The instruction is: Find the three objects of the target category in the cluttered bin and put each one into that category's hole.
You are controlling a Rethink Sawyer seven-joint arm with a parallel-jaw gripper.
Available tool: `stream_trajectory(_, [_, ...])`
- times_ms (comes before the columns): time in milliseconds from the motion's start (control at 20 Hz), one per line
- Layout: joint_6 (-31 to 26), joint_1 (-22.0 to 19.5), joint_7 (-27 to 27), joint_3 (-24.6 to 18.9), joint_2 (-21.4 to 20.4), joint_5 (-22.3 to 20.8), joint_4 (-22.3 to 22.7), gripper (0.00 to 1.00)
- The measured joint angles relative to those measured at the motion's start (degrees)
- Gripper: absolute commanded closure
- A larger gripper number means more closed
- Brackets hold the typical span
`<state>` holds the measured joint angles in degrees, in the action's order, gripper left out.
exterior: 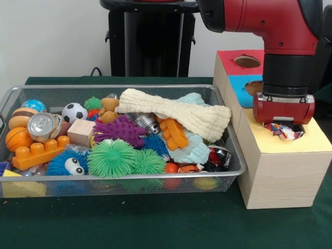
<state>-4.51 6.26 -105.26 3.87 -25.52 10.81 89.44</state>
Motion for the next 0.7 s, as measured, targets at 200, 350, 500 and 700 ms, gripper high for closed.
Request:
stream_trajectory(200, [0.0,-0.4,0.0,-0.5,-0.1,0.0,0.1,1.00])
stream_trajectory(350, [0.0,-0.7,0.0,-0.8,-0.2,0.0,0.3,1.00])
stream_trajectory(500, [0.0,-0.8,0.0,-0.9,-0.2,0.0,0.3,1.00])
stream_trajectory(700, [0.0,-0.8,0.0,-0.9,-0.2,0.0,0.4,1.00])
